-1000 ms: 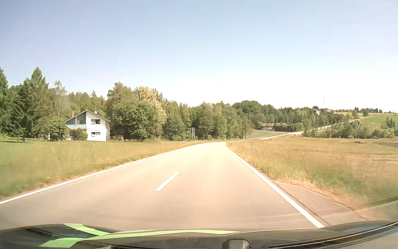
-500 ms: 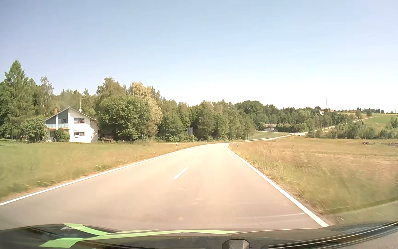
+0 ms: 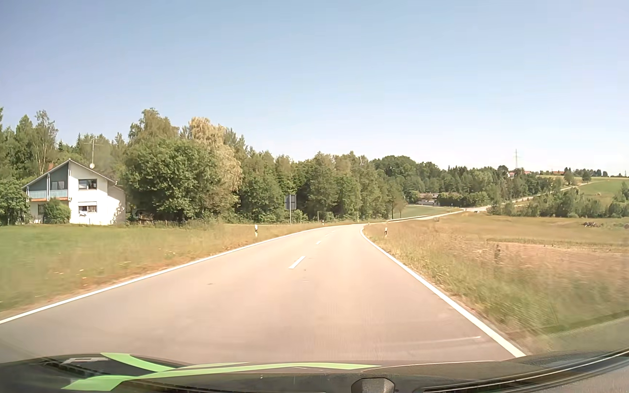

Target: Follow the waypoints while adhering to traffic rules and regulations

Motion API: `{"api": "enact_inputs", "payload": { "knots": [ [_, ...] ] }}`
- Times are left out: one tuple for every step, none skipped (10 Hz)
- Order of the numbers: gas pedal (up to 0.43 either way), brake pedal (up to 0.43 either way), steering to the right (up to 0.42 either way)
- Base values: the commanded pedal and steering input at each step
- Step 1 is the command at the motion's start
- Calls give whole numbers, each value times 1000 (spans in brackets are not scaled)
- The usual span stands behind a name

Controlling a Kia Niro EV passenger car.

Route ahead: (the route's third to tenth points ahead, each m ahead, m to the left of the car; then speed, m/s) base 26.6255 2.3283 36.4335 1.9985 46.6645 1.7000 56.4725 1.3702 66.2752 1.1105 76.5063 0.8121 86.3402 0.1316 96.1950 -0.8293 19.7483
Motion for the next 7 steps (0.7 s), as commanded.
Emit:
{"api": "enact_inputs", "payload": {
  "knots": [
    [0, 0, 0],
    [8, 0, 1],
    [47, 0, 1],
    [67, 0, 1],
    [87, 0, 1],
    [110, 0, 1],
    [118, 0, 2]
  ]
}}
